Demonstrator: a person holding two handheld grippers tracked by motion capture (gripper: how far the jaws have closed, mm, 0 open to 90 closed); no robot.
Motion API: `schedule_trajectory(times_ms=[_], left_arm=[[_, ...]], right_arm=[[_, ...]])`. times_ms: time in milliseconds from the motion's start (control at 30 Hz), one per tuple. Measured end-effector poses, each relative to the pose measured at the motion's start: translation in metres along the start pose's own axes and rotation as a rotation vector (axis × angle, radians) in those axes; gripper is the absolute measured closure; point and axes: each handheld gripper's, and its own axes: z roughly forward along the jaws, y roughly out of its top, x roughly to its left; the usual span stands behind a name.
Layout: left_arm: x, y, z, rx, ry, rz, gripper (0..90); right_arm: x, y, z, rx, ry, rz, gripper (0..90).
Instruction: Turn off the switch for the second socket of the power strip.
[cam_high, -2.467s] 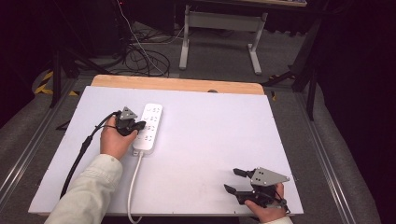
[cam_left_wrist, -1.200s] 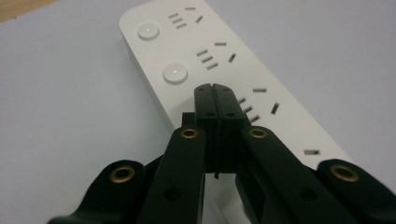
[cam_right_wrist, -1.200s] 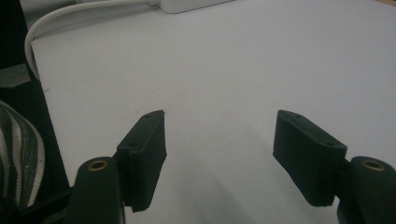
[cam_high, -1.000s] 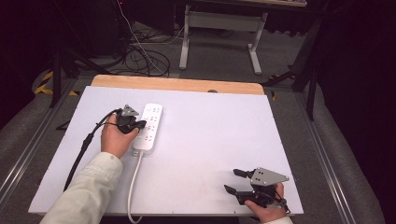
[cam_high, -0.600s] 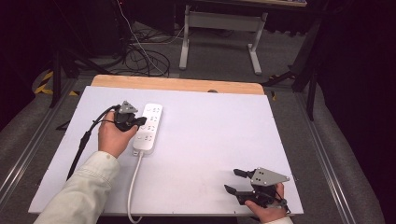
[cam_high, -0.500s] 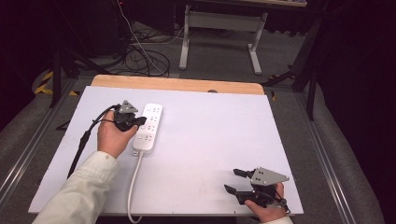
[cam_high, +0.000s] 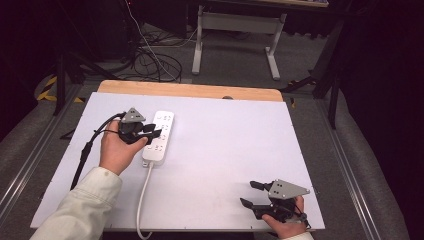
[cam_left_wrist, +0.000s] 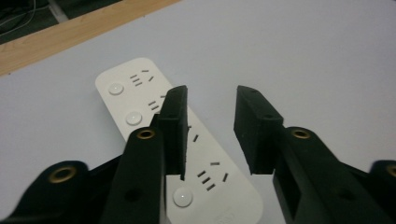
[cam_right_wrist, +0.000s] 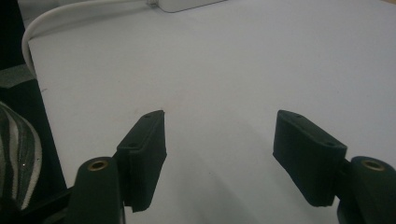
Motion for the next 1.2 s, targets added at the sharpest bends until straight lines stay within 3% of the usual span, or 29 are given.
schedule_trajectory(times_ms=[200, 267, 500, 800, 1200], left_arm=[[-0.009, 0.002, -0.020, -0.035, -0.026, 0.022, 44.6], [-0.013, 0.001, -0.025, -0.040, -0.017, 0.044, 38.4], [-0.024, -0.009, -0.046, -0.109, -0.034, 0.043, 23.3], [-0.036, -0.027, -0.069, -0.149, -0.027, 0.077, 15.5], [-0.036, -0.068, -0.093, -0.186, -0.013, 0.101, 13.2]], right_arm=[[0.000, 0.001, 0.000, -0.001, 0.000, 0.000, 35.3], [0.000, 0.001, 0.000, -0.001, -0.001, -0.001, 35.3], [0.001, 0.001, 0.000, -0.005, -0.003, 0.000, 35.3], [0.001, 0.001, 0.000, -0.006, -0.004, 0.000, 35.3], [0.001, 0.001, 0.000, -0.010, -0.001, 0.001, 35.3]])
